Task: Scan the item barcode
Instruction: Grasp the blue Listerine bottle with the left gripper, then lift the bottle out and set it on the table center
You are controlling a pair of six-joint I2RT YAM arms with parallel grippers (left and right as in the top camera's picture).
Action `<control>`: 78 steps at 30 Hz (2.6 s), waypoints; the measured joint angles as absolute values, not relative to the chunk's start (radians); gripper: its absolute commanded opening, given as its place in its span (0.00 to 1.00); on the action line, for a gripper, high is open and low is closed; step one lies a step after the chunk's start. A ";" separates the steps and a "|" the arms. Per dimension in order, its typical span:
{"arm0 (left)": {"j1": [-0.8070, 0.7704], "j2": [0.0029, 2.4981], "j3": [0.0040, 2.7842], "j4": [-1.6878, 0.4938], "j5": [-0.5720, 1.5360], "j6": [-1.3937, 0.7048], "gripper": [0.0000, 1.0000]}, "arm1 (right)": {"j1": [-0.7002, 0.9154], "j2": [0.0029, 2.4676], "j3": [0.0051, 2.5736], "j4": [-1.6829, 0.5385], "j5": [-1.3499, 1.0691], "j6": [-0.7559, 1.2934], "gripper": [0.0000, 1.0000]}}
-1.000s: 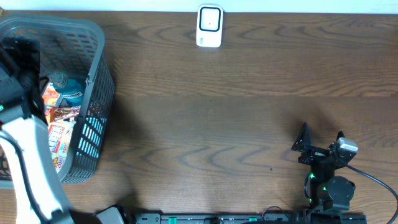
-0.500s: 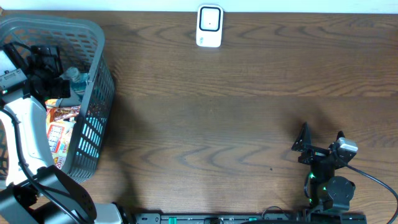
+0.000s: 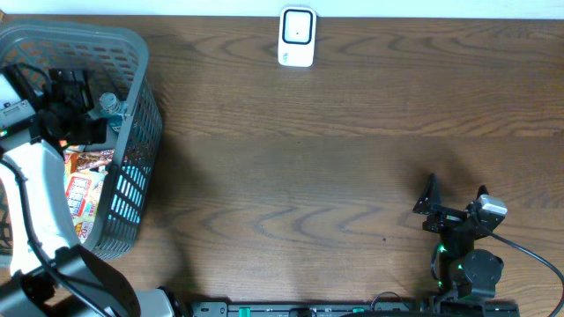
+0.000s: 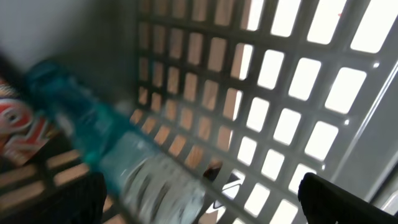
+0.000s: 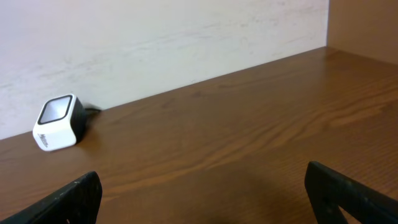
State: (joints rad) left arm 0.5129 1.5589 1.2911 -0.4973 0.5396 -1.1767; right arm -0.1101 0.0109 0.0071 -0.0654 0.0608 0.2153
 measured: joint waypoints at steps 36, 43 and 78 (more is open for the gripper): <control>0.506 1.788 1.292 -0.534 0.649 -1.249 0.70 | -0.110 0.011 0.007 -0.065 0.061 0.215 0.99; 0.506 1.788 1.292 -0.537 0.653 -1.261 0.37 | -0.110 0.011 0.007 -0.065 0.061 0.215 0.99; 0.524 1.537 1.289 -0.348 0.617 -1.260 0.27 | -0.110 0.011 0.007 -0.066 0.060 0.215 0.99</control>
State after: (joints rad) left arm 0.5236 1.5368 1.2888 -0.3481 0.6174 -1.2598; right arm -0.1101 0.0113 0.0071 -0.0658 0.0605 0.2150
